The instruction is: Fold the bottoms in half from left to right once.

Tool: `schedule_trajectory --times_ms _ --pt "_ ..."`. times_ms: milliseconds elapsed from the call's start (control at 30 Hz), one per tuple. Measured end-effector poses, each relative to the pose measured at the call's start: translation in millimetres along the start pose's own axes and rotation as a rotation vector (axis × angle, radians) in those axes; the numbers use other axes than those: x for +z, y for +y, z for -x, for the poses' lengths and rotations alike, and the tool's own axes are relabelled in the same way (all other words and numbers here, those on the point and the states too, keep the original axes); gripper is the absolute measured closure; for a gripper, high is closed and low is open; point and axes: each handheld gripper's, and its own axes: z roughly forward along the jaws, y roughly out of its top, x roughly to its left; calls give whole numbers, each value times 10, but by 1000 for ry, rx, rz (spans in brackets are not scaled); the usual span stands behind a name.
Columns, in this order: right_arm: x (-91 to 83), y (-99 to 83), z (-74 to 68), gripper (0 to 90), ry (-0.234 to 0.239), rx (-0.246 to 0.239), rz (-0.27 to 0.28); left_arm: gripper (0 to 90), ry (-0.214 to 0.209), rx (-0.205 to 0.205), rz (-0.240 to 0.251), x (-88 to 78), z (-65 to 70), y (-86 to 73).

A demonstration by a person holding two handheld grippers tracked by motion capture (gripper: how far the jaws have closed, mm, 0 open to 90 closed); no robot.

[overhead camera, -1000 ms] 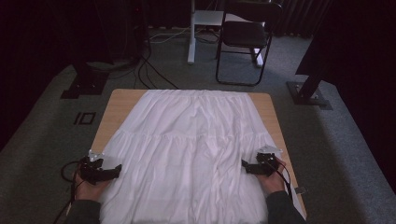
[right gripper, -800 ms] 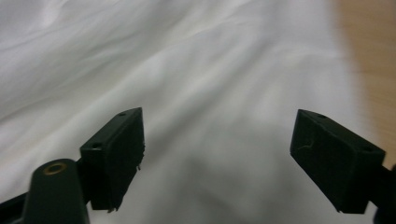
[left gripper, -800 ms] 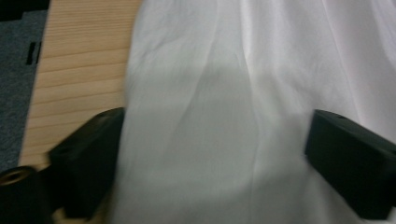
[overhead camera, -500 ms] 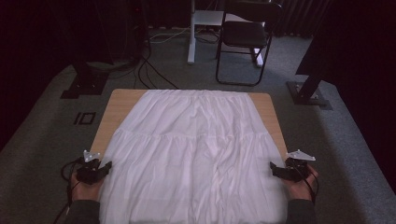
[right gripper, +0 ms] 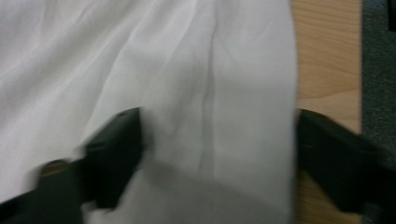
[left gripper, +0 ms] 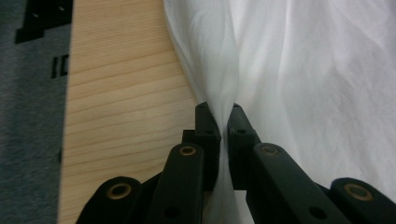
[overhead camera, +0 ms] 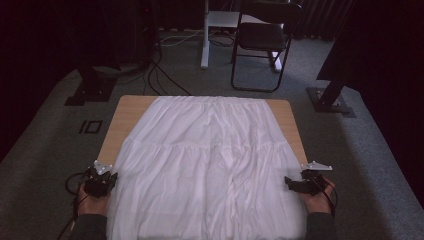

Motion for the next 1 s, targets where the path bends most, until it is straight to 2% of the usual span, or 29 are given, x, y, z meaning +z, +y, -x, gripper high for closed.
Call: schedule_trajectory --times_ms 33,67,100,133,233,433,633,733,800,900,967,1000 --pt "0 0 0 378 0 0 0 876 0 0 0 0 0 0" --pt "-16 1 20 486 -3 5 5 876 23 -3 9 -28 -44 18" --pt "-47 -6 83 691 -12 28 9 879 27 -11 19 -46 -80 27" --pt "-53 -11 112 758 -16 42 10 880 28 -15 27 -64 -124 34" --pt "-55 -19 169 832 -20 67 16 881 41 -27 35 -103 -262 32" --pt "-56 -15 174 844 -21 66 11 882 88 -99 45 -184 -651 -35" --pt "-86 -50 162 841 5 56 11 882 171 -169 56 -276 -983 -44" --pt "-113 -85 152 819 23 50 13 883 222 -205 59 -327 -1100 -9" --pt "-130 -111 137 803 46 28 18 882 251 -215 62 -368 -1125 28" --pt "-151 -145 121 755 72 16 24 882 231 -210 100 -466 -1086 89" --pt "-157 -161 106 695 80 8 32 882 187 -199 143 -555 -1024 129" --pt "-157 -167 97 655 87 7 36 881 149 -197 178 -605 -997 146"
